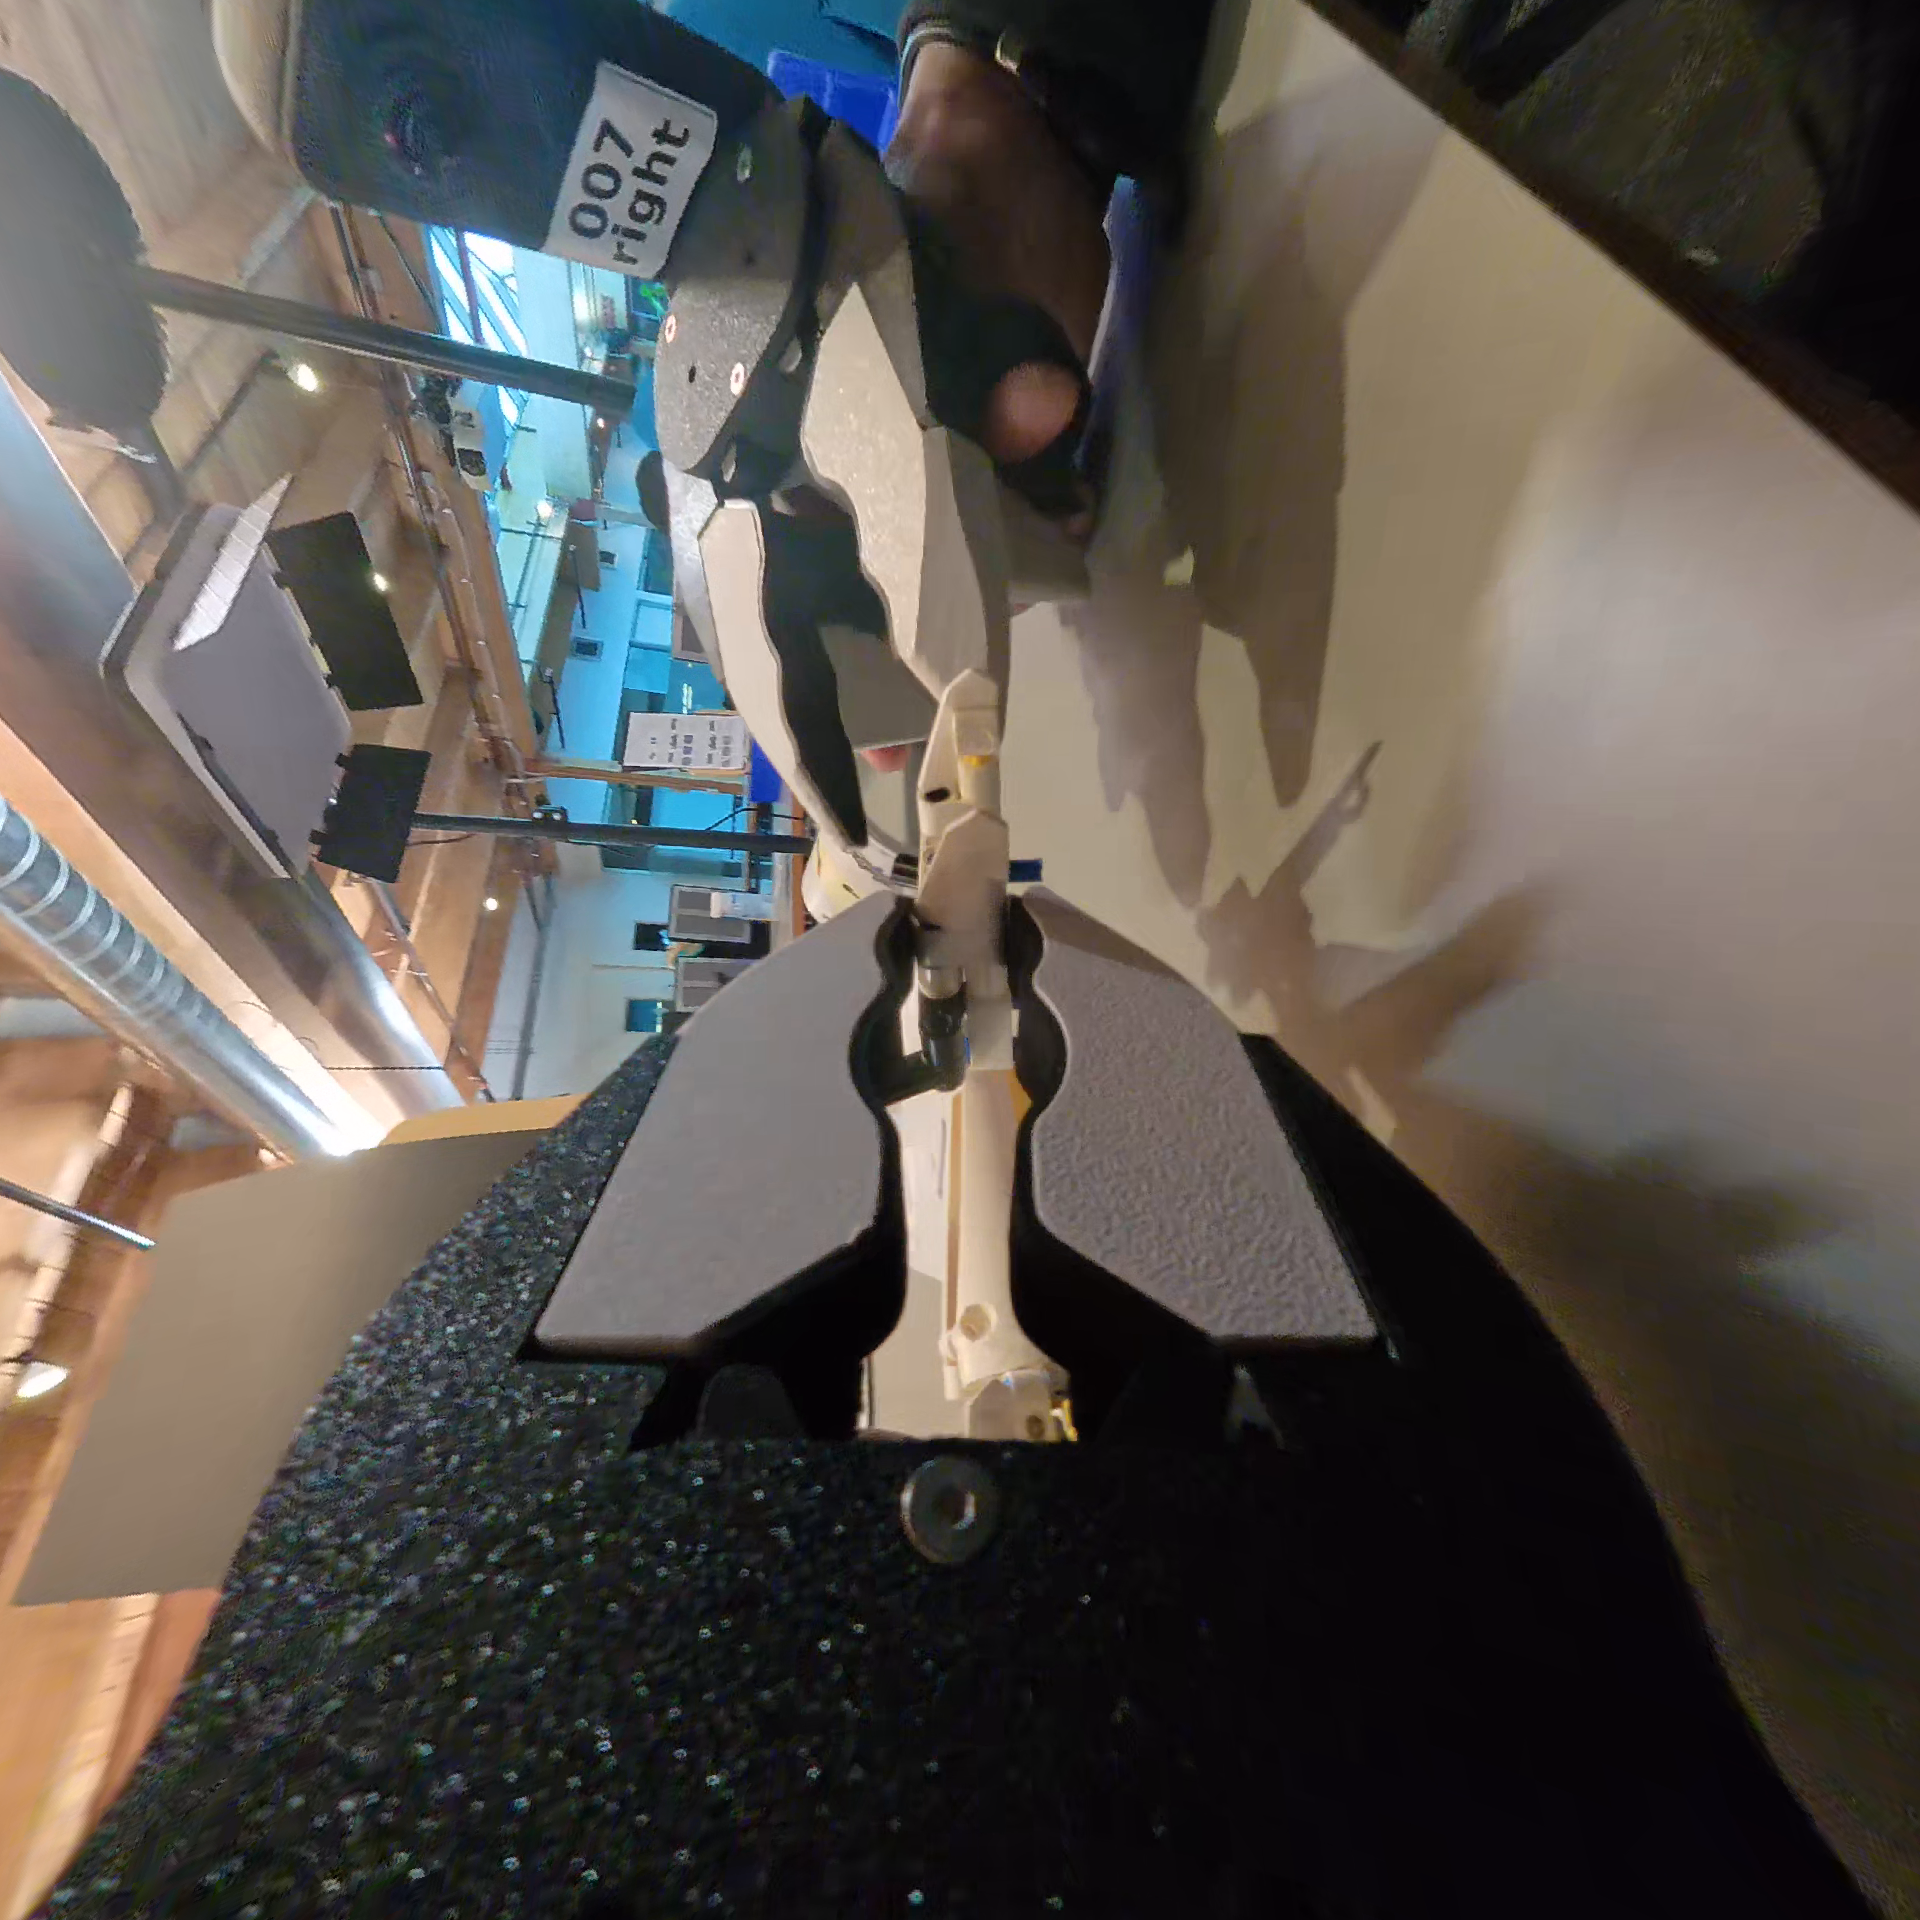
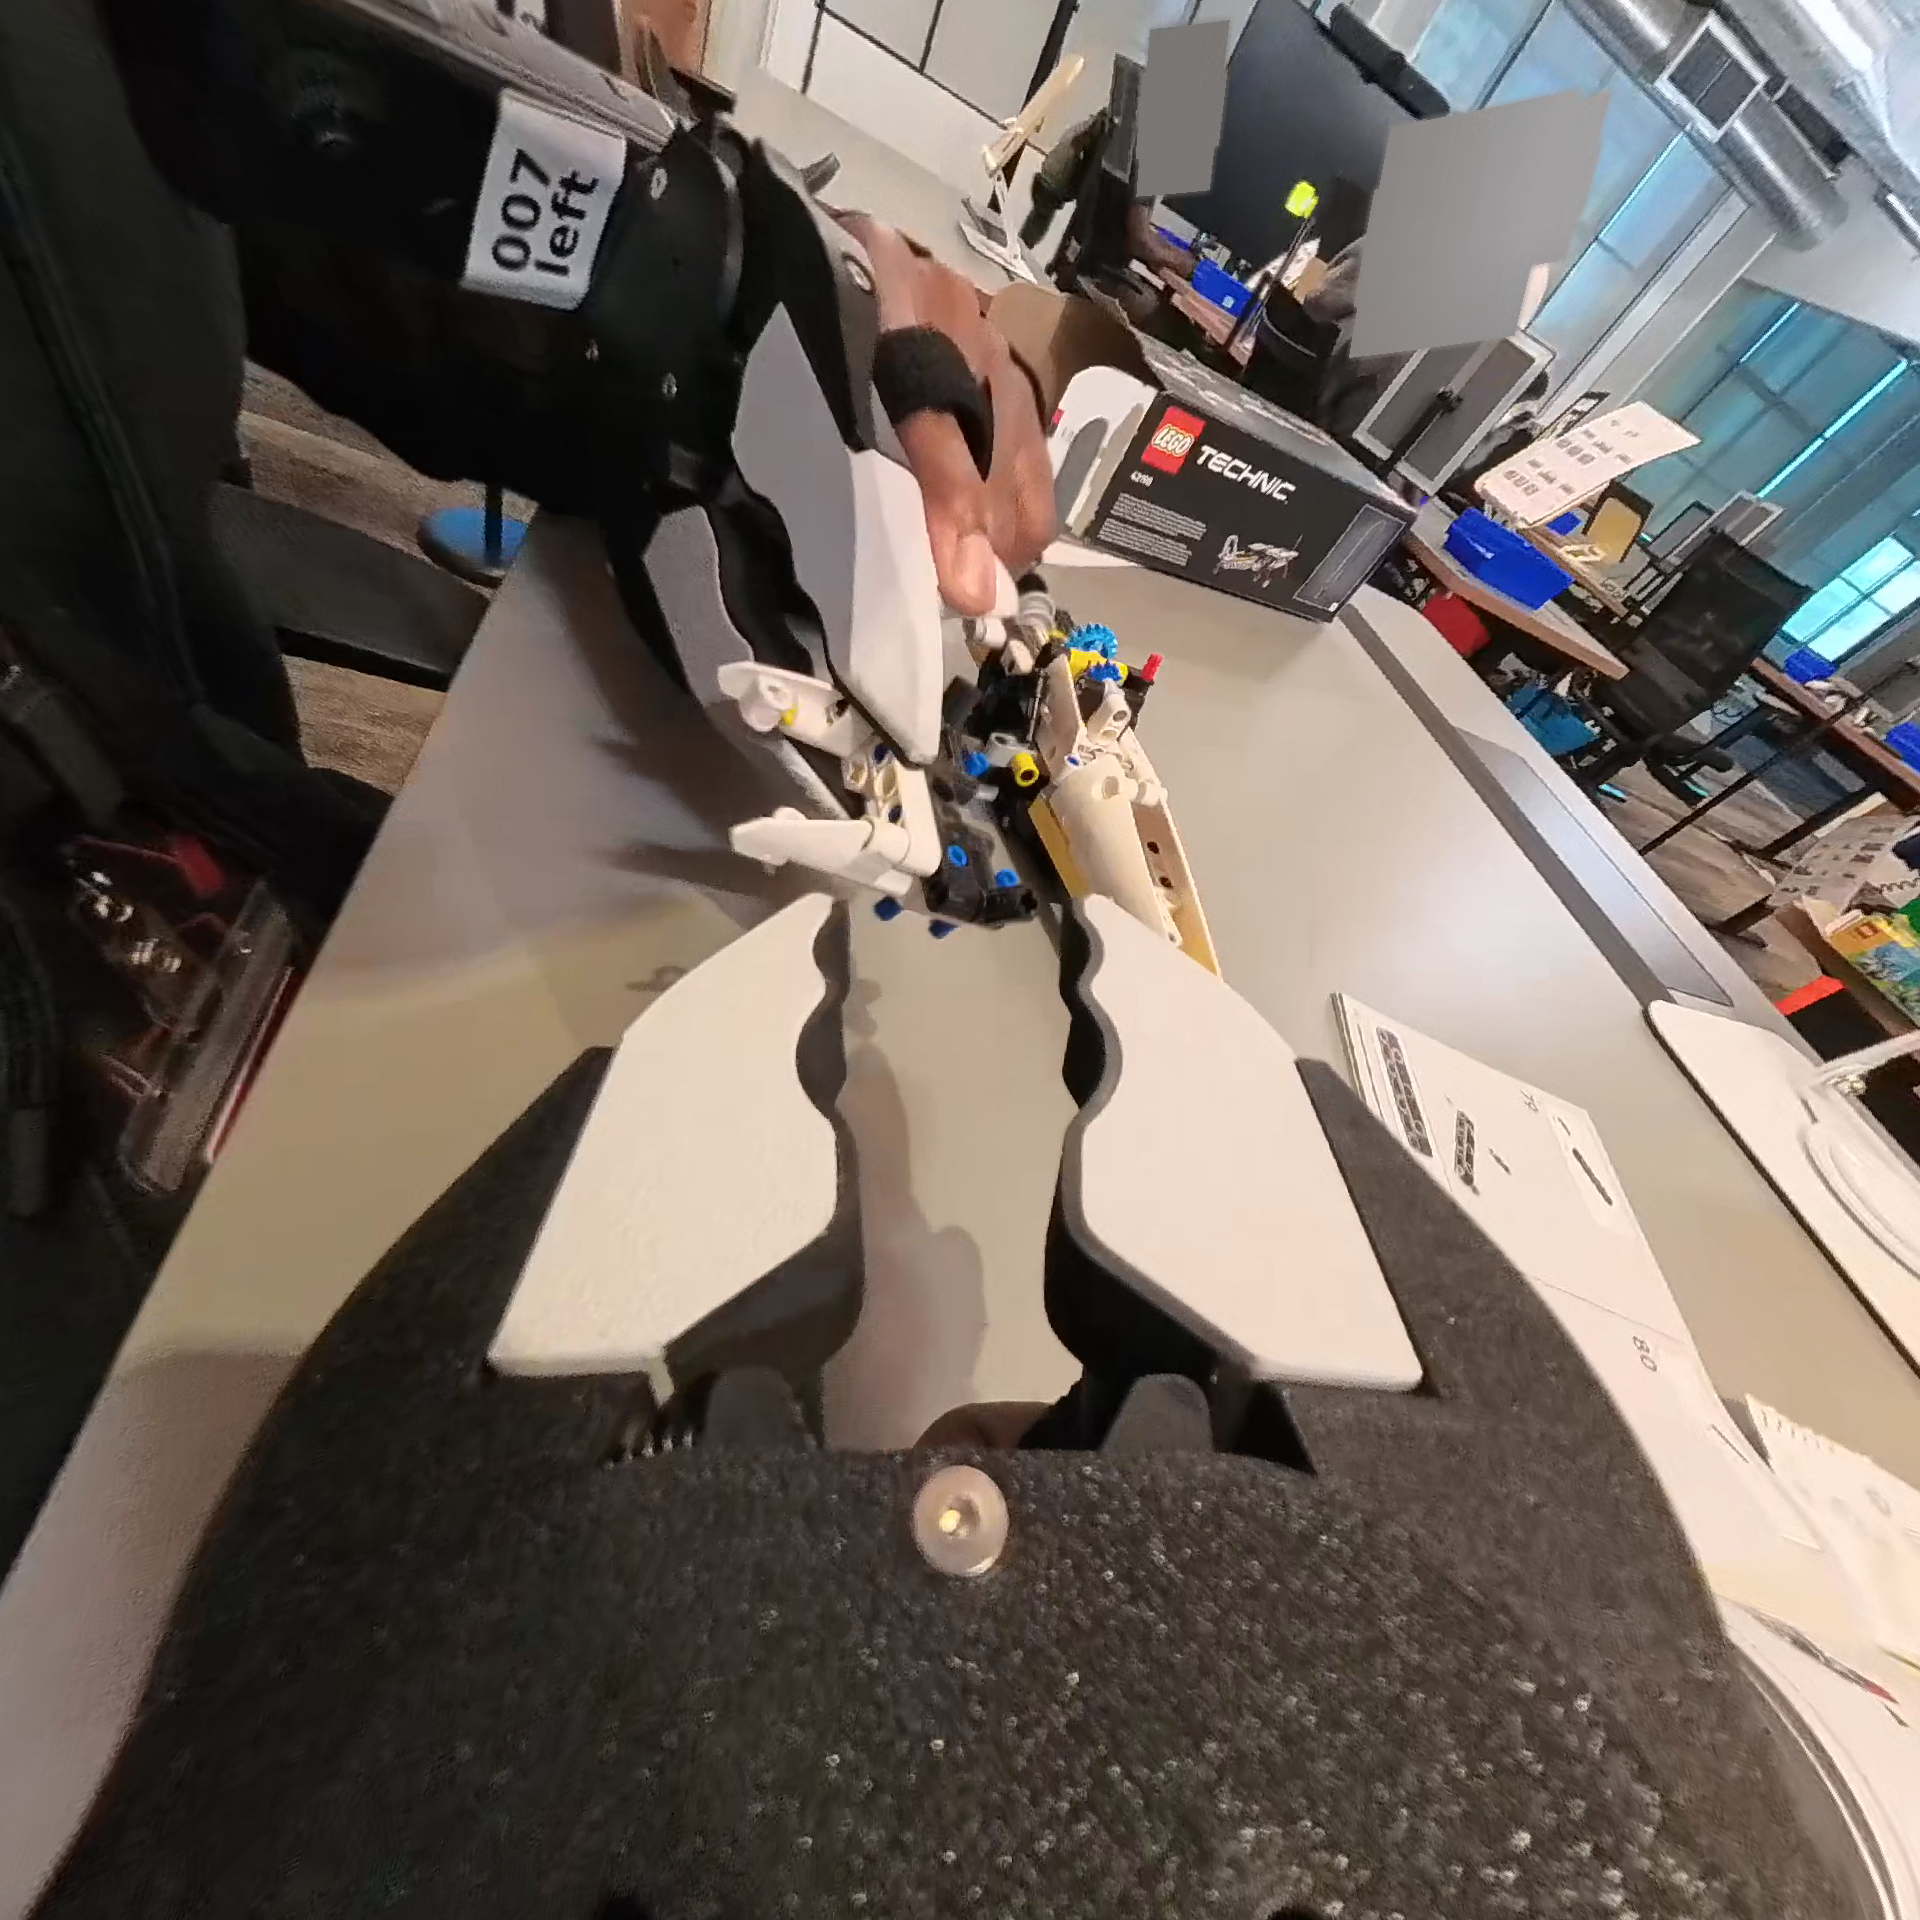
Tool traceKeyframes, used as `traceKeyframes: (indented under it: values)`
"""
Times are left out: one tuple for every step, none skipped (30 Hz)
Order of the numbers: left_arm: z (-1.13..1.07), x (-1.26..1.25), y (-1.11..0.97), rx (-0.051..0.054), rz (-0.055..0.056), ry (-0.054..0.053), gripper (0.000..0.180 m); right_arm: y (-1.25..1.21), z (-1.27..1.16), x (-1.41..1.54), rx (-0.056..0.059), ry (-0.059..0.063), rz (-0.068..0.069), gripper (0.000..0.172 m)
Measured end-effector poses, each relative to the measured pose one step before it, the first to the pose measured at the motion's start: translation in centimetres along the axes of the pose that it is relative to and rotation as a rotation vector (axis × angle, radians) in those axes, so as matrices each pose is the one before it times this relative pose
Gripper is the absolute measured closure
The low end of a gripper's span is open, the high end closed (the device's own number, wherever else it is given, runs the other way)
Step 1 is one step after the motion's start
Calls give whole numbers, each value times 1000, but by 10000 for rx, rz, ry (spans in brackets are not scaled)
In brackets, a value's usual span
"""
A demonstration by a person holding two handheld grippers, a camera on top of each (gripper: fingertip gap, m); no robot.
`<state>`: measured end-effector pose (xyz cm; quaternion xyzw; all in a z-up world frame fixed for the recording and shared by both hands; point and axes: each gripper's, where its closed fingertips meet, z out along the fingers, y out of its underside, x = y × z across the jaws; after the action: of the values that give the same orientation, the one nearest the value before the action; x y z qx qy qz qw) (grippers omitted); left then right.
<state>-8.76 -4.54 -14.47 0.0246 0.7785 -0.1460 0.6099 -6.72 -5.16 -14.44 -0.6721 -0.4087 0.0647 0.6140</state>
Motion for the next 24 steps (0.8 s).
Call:
traceKeyframes:
  values:
    - [24,-90,38,3,159,-12,162,14,-46,118,12,22,53,133]
    - [32,-101,7,17,118,-30,162,28,-30,102,3,26,42,133]
    - [41,-117,-14,28,145,-60,162,29,-1,73,-11,7,32,133]
    - [39,-120,2,16,130,-61,162,21,18,10,-10,-11,10,133]
    - [43,-121,-16,27,112,-57,162,2,30,-4,-7,-14,-13,133]
    - [42,-135,-24,31,80,-71,162,30,35,-21,-16,-10,-26,133]
    - [47,-89,-42,37,58,-41,162,37,40,4,-27,-4,-26,133]
    - [42,-47,-32,30,48,-15,162,47,28,27,-27,8,-18,133]
    - [57,-36,-45,34,24,-18,162,45,26,54,-22,26,-14,133]
    - [48,-23,-48,34,12,-17,162,37,0,73,-17,37,-13,133]
    - [38,27,-51,34,0,14,162,43,-4,63,-16,38,-11,133]
    - [39,-2,-52,35,-19,-19,162,48,-15,52,-20,33,-15,134]
    - [19,11,-47,29,-12,-23,162,69,-8,66,-32,39,-29,134]
    - [25,8,-45,28,-24,-15,162,85,5,59,-45,39,-36,134]
    - [9,38,-24,26,-23,1,162,86,4,44,-46,31,-31,134]
    - [-3,45,-27,18,-14,9,162,72,10,63,-37,34,-27,134]
    - [-10,-3,-42,26,-18,-17,162,61,1,44,-28,35,-40,135]
    - [-12,-33,-42,25,-12,-29,162,54,5,9,-27,32,-72,136]
    - [-4,-19,-37,23,-26,-25,162,49,27,-16,-30,33,-103,137]
    - [-7,-36,-27,23,-41,-45,162,45,44,-45,-32,39,-111,137]
    - [-3,-11,-31,27,-57,-42,162,23,58,-38,-27,39,-115,137]
    - [4,22,-60,54,-80,-30,162,3,43,-21,-19,62,-131,137]
    - [-1,28,-95,63,-68,-30,162,-27,44,43,-16,101,-146,137]
    - [7,70,-88,42,-26,1,162,-24,32,53,-8,96,-140,138]
